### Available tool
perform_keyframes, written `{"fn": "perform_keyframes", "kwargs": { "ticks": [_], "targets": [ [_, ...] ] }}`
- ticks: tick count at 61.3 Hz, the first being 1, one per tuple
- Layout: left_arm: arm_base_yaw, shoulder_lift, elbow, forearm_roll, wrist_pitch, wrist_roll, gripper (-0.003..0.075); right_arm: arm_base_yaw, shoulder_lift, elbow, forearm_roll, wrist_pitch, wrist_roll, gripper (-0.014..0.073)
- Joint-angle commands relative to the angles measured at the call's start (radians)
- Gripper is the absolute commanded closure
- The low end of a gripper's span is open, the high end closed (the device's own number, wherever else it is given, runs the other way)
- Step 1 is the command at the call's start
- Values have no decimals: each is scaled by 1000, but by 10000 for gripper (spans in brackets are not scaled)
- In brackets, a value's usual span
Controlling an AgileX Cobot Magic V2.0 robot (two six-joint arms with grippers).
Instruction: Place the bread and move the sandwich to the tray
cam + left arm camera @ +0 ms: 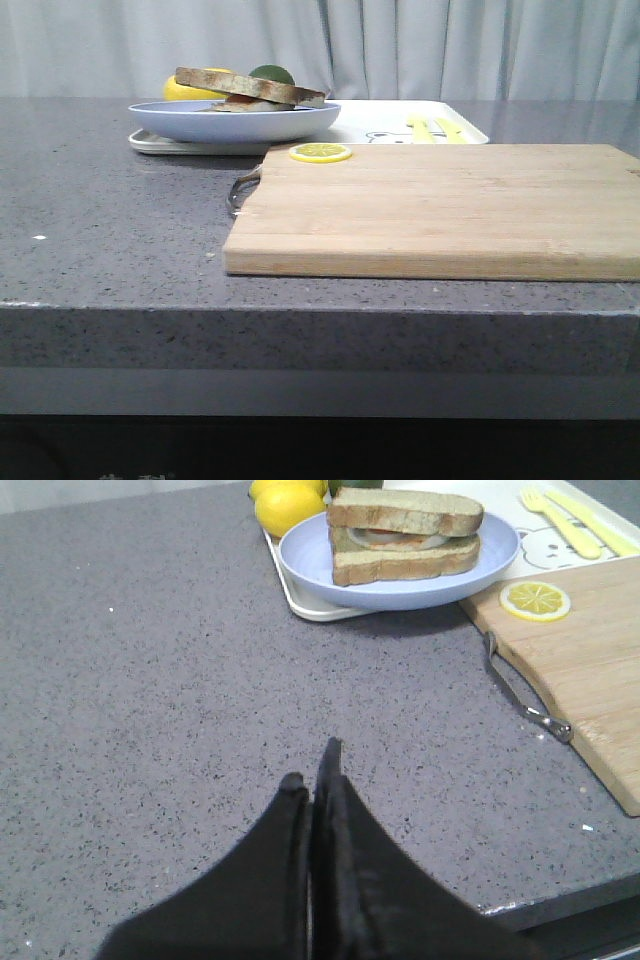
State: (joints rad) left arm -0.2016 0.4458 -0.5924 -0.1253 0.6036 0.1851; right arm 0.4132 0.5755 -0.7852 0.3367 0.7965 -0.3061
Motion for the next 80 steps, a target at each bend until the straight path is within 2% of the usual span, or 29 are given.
{"fn": "perform_keyframes", "kwargs": {
  "ticks": [1,21,34,45,59,80],
  "targets": [
    [-5,-56,15,-8,-113,-10,741,-4,0,-22,15,-59,-3,661],
    [63,-350,269,-6,-243,-10,741,-4,0,-22,15,-58,-3,661],
    [63,-428,421,-3,-410,-16,741,-4,0,-22,15,-57,-3,661],
    [69,-471,510,77,-491,-147,741,-4,0,-22,15,-49,-3,661],
    [109,-473,600,89,-653,-185,741,-4,0,-22,15,-40,-3,661],
    [121,-473,598,73,-640,-185,741,-4,0,-22,15,-39,-3,661]
  ]
}}
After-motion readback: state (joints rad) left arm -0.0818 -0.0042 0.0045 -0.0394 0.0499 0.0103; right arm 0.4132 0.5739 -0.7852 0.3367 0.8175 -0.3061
